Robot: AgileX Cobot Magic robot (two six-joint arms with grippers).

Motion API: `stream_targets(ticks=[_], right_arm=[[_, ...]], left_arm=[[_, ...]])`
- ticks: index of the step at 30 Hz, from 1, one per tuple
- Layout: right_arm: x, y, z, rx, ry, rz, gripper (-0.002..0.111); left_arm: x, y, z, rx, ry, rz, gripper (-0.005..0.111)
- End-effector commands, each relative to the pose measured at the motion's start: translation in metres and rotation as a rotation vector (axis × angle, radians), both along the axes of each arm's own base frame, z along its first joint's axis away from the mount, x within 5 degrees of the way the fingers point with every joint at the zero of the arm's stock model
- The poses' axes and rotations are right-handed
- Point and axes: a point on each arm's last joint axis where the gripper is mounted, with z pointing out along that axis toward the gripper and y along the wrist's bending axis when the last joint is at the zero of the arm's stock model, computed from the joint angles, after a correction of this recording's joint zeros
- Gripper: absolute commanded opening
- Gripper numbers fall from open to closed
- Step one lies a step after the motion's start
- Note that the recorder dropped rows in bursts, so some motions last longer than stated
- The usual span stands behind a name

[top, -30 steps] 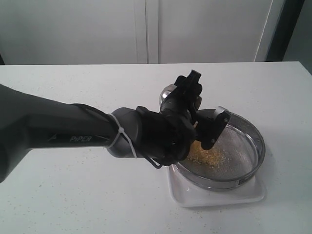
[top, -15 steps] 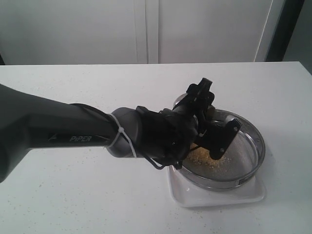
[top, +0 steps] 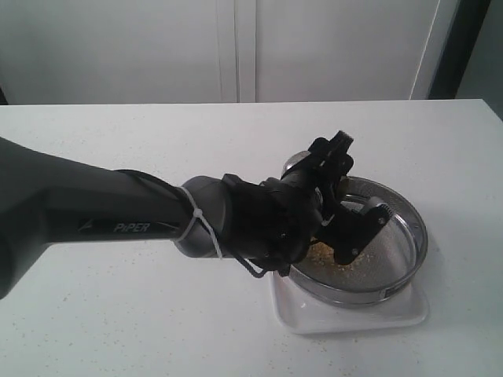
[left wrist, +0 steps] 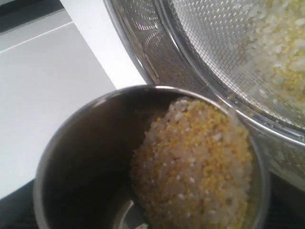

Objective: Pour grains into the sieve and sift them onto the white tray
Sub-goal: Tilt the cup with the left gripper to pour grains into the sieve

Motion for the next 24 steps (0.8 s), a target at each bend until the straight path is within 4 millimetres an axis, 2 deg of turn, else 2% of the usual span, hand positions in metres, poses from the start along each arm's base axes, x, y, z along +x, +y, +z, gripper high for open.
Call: stream_targets(ticks=[1,6,19,24], right_arm=[[0.000,0.000,-0.001,0.002,-0.007,0.004,0.000],[0.000,0.000,-0.001,0.002,-0.007,0.004,0.000],[0.000,0.000,-0.001,0.002,-0.007,0.004,0.000],[0.000,0.000,-0.001,0.002,-0.007,0.004,0.000]], left_arm=[[-0.001,-0.001,0.007,0.070,-0.066,-0.037,0.000],[0.001,0.000,0.008,0.143,-0.106,-0.059,0.000],[0.007,0.012,0.014,0.244,-0.201,0.051,0.000],[0.007,0.012,0.014,0.285,-0.217,0.035,0.000]])
